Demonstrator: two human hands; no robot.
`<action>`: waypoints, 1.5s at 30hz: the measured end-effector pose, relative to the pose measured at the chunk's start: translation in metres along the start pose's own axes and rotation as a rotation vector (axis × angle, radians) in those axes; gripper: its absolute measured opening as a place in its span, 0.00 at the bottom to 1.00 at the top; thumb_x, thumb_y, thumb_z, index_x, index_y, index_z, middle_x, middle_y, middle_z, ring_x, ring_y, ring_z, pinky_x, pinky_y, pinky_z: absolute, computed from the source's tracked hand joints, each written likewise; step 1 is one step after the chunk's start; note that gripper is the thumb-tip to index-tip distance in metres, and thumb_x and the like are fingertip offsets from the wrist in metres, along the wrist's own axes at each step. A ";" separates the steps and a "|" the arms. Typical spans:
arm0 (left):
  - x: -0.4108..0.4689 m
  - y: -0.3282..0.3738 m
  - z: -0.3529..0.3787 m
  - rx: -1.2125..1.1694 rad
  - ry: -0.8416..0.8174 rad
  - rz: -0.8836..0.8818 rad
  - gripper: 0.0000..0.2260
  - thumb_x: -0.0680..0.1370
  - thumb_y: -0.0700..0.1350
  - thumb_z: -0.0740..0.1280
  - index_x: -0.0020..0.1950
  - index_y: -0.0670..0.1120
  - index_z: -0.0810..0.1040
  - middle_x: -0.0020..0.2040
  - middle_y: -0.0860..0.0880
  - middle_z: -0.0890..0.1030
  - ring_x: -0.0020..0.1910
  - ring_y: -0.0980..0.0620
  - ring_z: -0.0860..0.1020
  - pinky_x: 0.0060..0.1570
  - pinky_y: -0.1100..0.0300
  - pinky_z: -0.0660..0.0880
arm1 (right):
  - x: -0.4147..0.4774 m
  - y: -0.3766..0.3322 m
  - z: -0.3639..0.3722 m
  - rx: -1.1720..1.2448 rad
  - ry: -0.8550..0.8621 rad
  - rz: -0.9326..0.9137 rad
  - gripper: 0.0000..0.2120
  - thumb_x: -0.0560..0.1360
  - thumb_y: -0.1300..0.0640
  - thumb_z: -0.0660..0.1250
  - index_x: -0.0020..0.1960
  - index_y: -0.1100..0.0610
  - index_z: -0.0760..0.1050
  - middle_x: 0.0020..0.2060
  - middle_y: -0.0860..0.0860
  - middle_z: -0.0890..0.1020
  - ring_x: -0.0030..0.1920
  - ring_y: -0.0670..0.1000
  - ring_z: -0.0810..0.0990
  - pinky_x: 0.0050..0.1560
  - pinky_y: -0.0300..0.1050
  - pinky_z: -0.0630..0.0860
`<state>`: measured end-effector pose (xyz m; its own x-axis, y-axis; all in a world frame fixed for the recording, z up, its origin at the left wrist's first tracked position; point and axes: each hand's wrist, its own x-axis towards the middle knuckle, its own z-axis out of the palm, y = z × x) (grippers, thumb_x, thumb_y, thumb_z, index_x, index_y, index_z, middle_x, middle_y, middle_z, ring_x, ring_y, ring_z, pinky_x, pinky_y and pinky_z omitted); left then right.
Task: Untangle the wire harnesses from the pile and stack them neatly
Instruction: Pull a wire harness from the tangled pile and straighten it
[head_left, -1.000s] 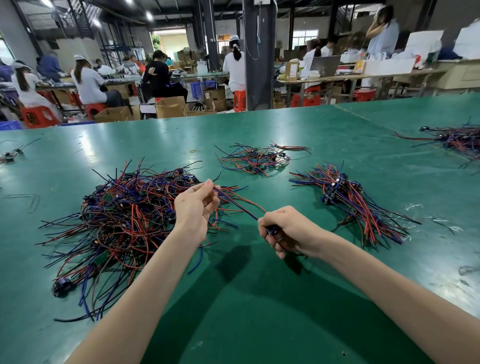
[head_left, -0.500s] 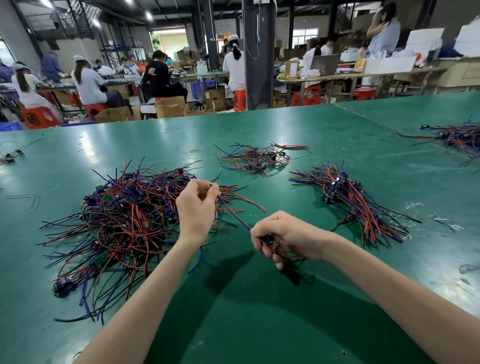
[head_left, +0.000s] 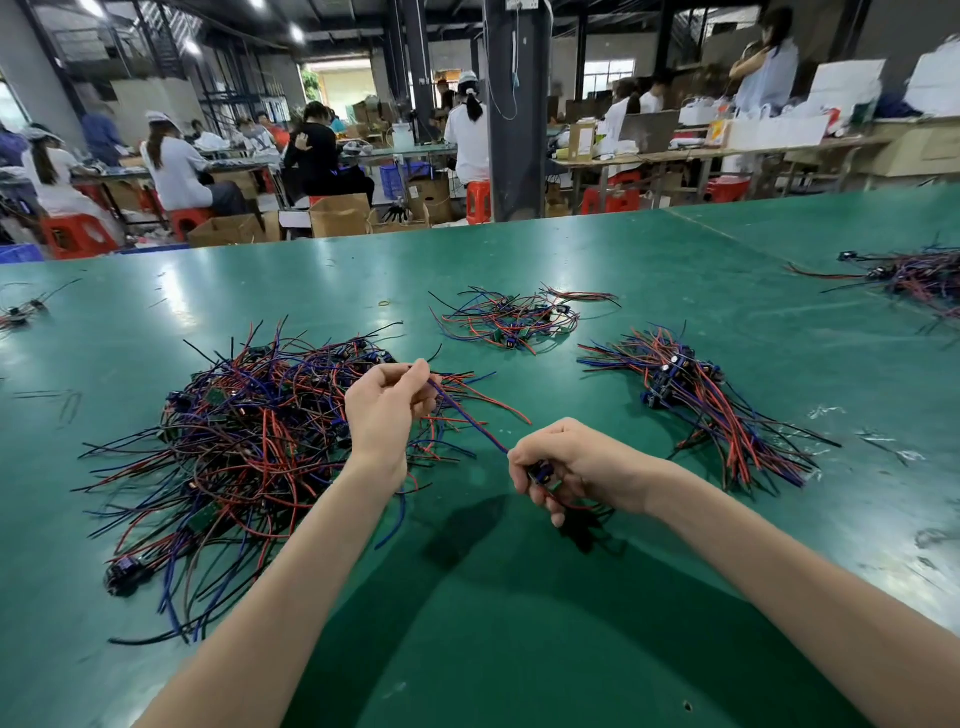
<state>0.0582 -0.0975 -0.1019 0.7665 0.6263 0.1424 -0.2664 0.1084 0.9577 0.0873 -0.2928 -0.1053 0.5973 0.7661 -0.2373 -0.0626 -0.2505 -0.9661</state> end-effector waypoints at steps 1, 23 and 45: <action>-0.001 0.002 0.000 -0.057 -0.006 -0.040 0.05 0.76 0.37 0.68 0.40 0.41 0.75 0.32 0.48 0.82 0.30 0.55 0.77 0.30 0.66 0.76 | 0.001 0.000 0.000 -0.002 0.008 -0.002 0.17 0.77 0.59 0.60 0.31 0.58 0.77 0.25 0.54 0.75 0.22 0.49 0.72 0.25 0.39 0.74; -0.022 -0.009 0.016 -0.127 -0.455 -0.192 0.06 0.77 0.36 0.63 0.49 0.40 0.80 0.37 0.50 0.84 0.33 0.59 0.79 0.36 0.68 0.77 | 0.006 0.001 0.000 0.064 0.196 -0.131 0.16 0.77 0.58 0.61 0.33 0.57 0.82 0.28 0.51 0.78 0.27 0.46 0.71 0.31 0.41 0.66; -0.026 -0.010 0.022 -0.124 -0.401 -0.192 0.01 0.77 0.40 0.66 0.47 0.45 0.77 0.39 0.51 0.83 0.35 0.58 0.78 0.38 0.65 0.77 | 0.008 0.001 -0.003 0.012 0.290 -0.119 0.07 0.77 0.65 0.64 0.51 0.66 0.79 0.29 0.52 0.79 0.24 0.44 0.75 0.25 0.34 0.69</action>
<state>0.0539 -0.1315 -0.1096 0.9678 0.2406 0.0736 -0.1463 0.3003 0.9426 0.0945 -0.2882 -0.1081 0.8042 0.5882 -0.0851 0.0134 -0.1611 -0.9869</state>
